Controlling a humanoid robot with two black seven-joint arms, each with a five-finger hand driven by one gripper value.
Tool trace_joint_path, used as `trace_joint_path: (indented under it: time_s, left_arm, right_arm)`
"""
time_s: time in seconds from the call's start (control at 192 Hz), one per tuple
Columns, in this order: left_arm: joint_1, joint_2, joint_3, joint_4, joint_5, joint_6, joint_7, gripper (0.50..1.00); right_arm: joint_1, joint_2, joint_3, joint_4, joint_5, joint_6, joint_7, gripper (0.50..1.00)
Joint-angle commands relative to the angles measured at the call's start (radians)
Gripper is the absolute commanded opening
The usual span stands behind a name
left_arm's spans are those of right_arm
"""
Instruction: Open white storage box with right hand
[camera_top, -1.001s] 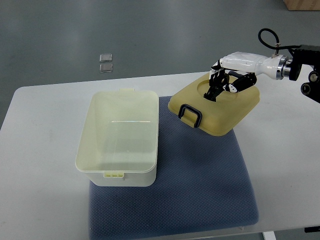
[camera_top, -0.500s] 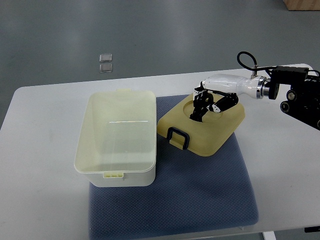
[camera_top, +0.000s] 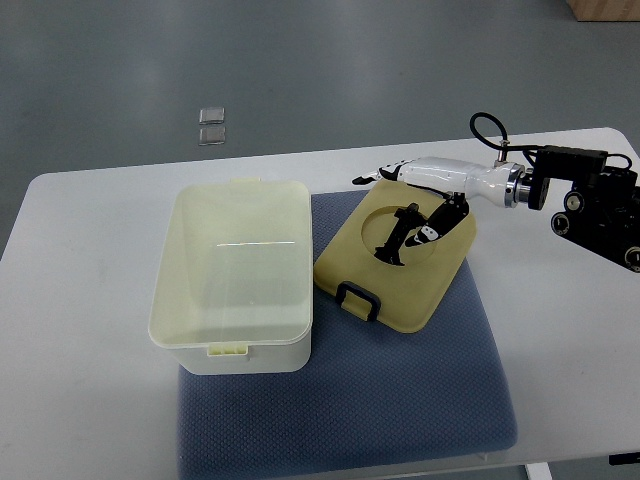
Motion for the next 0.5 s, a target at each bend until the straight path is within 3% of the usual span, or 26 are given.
trace_joint_path:
  time_s: [0.0, 0.266, 0.495]
  left_arm:
    - [0.000, 0.000, 0.000, 0.000, 0.000, 0.001, 0.000, 1.000]
    - [0.000, 0.000, 0.000, 0.000, 0.000, 0.001, 0.000, 1.000]
    - [0.000, 0.000, 0.000, 0.000, 0.000, 0.001, 0.000, 1.000]
  right_arm:
    - [0.003, -0.003, 0.048, 0.000, 0.094, 0.008, 0.000, 0.917]
    - [-0.038, 0.031, 0.193, -0.013, 0.527, 0.081, 0.000, 0.919]
    - [-0.075, 0.114, 0.212, -0.188, 0.947, 0.080, 0.000, 0.919]
